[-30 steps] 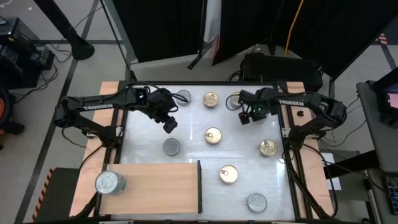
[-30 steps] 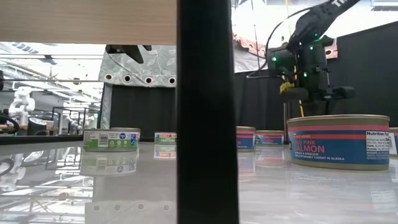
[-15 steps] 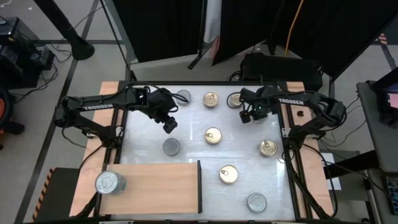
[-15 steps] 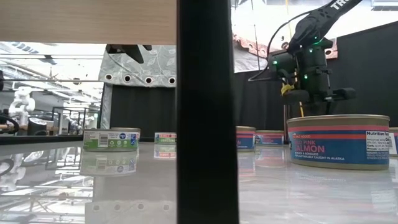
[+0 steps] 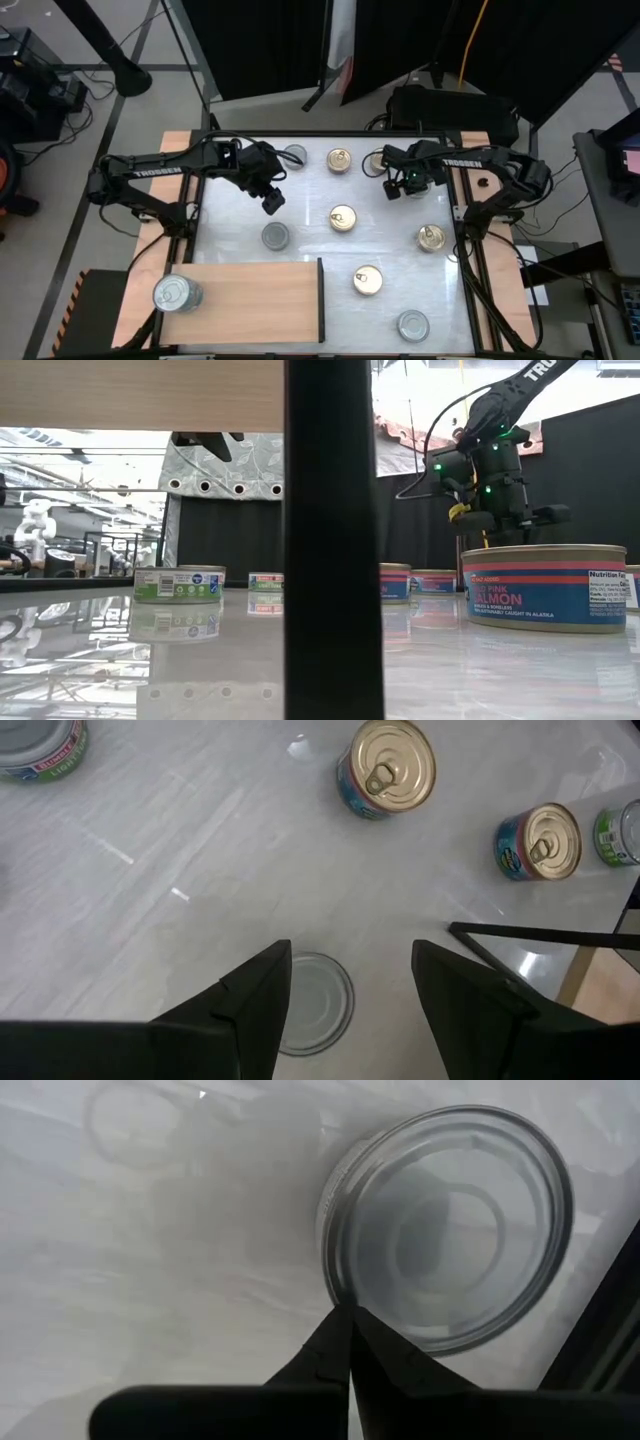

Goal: Stack canned seafood by type on shelf
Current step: Put the green tuna can on the shelf

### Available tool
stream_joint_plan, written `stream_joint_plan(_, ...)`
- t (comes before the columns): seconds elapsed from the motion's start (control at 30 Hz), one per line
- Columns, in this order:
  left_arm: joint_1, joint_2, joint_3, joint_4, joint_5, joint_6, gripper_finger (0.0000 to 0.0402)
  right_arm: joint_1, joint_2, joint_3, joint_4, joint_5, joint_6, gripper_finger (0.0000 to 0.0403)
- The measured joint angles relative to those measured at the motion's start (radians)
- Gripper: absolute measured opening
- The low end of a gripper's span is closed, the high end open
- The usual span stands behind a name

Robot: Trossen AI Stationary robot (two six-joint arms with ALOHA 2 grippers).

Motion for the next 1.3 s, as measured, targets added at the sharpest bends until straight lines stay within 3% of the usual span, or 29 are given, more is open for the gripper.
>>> stream_joint_plan(0.43,0.000,0.000,0.000,0.000,0.000,0.006,0.0215,0.077,0.008,-0.007,0.036,0.002,0.079,0.0000)
stream_joint_plan(0.73,0.000,0.000,0.000,0.000,0.000,0.006,0.0215,0.121,0.008,-0.100,0.108,-0.021,0.158,0.0000)
stream_joint_plan(1.3,0.000,0.000,0.000,0.000,-0.006,0.005,0.0215,0.228,0.000,-0.125,0.160,-0.041,0.184,0.0000)
